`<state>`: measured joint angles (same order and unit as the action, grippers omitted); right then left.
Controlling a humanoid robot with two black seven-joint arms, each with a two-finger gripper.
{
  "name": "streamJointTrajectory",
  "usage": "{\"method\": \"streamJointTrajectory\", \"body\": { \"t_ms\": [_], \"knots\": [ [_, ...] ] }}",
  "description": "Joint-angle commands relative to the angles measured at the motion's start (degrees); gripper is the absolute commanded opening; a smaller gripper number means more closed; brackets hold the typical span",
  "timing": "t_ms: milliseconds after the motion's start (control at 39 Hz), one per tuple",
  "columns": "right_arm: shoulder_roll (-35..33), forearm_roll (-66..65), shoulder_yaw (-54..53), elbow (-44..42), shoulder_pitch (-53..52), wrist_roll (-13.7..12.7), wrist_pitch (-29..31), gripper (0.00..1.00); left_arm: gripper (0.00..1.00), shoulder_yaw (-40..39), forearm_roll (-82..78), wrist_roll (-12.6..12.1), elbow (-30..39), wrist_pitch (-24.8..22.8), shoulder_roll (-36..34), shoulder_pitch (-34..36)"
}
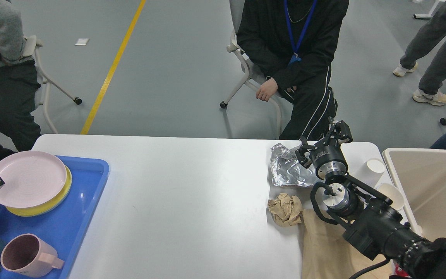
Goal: Tidy desktop
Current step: 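Carry the pink plate with the left gripper onto the yellow plate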
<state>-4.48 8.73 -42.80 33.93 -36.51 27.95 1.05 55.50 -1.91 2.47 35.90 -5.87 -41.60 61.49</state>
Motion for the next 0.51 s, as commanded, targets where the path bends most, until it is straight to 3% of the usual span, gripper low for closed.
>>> {"method": "streamJointTrajectory", "body": {
  "t_ms": [0, 154, 487],
  "knots": [
    [0.0, 0.0, 0.0, 0.0, 0.0, 0.0, 0.0, 1.00, 0.11, 0.0, 0.0, -0.4, -0.1, 0.4, 0.4, -0.6],
    [0.0, 0.1, 0.0, 0.0, 0.0, 0.0, 0.0, 1.00, 0.35, -0.1, 0.0, -0.5, -0.1, 0.9, 0.9, -0.9],
    [0.0, 0.0, 0.0, 0.0, -0.1, 0.0, 0.0, 1.00, 0.56, -0.1, -0.1, -0.6, 0.0, 1.8, 1.0, -0.8]
  ]
}}
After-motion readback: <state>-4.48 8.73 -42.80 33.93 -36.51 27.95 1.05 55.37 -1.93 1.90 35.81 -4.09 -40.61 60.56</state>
